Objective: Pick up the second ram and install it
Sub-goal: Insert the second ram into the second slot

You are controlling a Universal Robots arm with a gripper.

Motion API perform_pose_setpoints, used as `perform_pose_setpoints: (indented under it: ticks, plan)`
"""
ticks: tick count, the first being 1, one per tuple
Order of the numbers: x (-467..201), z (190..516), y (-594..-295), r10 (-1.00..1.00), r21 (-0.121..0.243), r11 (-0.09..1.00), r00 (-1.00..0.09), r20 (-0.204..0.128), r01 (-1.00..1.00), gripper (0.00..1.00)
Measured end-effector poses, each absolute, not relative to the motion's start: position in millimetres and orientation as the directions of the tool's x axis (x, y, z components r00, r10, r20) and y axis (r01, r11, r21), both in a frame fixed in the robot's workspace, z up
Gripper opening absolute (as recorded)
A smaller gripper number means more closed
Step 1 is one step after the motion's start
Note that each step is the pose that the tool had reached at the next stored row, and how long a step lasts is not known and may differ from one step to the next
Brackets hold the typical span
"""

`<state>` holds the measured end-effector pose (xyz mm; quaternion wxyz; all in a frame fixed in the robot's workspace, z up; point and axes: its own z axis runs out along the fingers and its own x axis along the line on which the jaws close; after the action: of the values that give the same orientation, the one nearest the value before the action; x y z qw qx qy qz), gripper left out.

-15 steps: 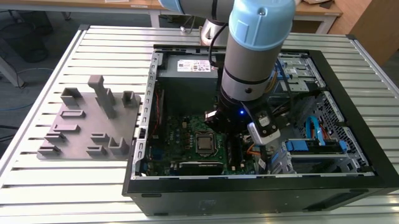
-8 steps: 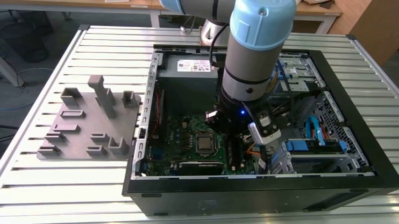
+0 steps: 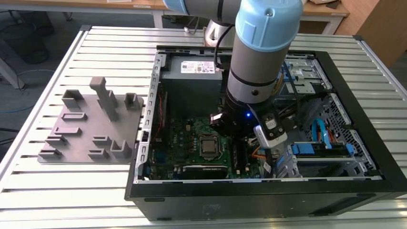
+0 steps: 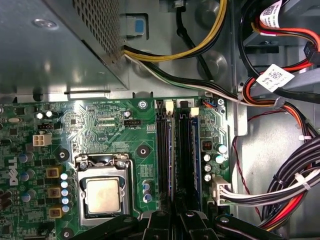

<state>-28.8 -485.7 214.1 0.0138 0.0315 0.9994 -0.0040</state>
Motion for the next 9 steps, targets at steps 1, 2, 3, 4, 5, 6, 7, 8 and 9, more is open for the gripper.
perform_pose_setpoints:
  ticks: [1, 2, 3, 4, 5, 6, 7, 8, 9]
  plan:
    - [-28.8, 213.7, -485.7, 0.063, -0.008, 0.998, -0.998, -0.028, 0.063, 0.14]
    - [-28.8, 213.1, -485.6, 0.063, -0.008, 0.998, -0.998, -0.028, 0.063, 0.14]
    - [-28.8, 212.5, -485.5, 0.063, -0.008, 0.998, -0.998, -0.028, 0.063, 0.14]
    - [-28.9, 212.0, -485.3, 0.063, -0.008, 0.998, -0.998, -0.028, 0.063, 0.14]
    - [-28.9, 211.7, -485.1, 0.063, -0.008, 0.998, -0.998, -0.028, 0.063, 0.14]
    - [-28.9, 211.3, -484.7, 0.063, -0.008, 0.998, -0.998, -0.028, 0.063, 0.14]
    - [-28.8, 211.1, -484.2, 0.063, -0.008, 0.998, -0.998, -0.028, 0.063, 0.14]
    - [-28.8, 210.9, -483.7, 0.063, -0.008, 0.998, -0.998, -0.028, 0.063, 0.14]
    - [-28.7, 210.8, -483.3, 0.063, -0.008, 0.998, -0.998, -0.028, 0.063, 0.14]
